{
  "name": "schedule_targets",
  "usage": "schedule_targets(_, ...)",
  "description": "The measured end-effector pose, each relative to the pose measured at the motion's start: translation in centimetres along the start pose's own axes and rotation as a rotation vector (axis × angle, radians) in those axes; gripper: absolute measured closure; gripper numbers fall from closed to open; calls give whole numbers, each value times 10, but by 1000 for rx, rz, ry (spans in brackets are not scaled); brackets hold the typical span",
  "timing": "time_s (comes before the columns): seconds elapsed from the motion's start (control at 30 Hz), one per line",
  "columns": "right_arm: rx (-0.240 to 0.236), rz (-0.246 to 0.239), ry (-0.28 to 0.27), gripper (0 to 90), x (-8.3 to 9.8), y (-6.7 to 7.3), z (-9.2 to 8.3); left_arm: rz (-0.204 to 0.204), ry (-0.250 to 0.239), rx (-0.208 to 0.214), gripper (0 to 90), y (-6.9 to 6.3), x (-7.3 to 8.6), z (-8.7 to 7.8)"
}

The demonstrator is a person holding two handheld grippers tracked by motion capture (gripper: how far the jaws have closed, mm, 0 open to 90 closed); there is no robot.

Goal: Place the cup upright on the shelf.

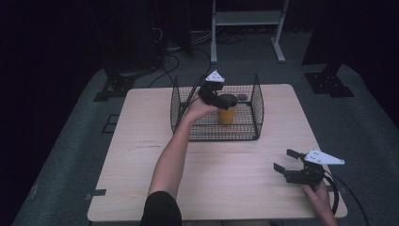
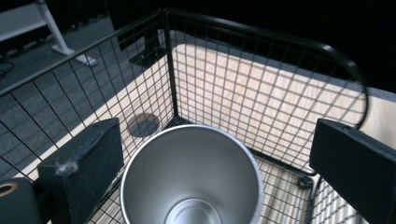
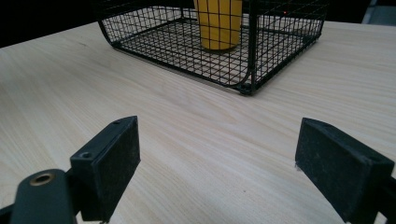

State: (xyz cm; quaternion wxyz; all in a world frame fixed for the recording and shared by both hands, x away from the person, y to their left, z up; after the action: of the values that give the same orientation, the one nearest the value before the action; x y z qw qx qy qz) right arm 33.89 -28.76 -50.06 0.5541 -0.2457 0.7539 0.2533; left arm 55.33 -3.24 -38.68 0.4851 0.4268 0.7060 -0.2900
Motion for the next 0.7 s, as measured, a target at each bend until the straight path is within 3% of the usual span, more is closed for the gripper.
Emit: schedule_targets(0.7,16,-10,7,129,0,1,1,-7,-99,27,26,-41,-5,-48)
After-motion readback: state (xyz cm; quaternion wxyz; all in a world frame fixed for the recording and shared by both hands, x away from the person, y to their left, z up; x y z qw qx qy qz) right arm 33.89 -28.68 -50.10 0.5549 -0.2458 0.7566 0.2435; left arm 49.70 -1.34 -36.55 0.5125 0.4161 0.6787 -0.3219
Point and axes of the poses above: each handheld gripper's, and its own axes: z roughly forward along the jaws, x roughly out of its underside, y roughly to its left, the point moved 6 cm from there along z, roughly forward along the jaws, and after that the axes turned 6 degrees about -y, right-handed, at the moved point
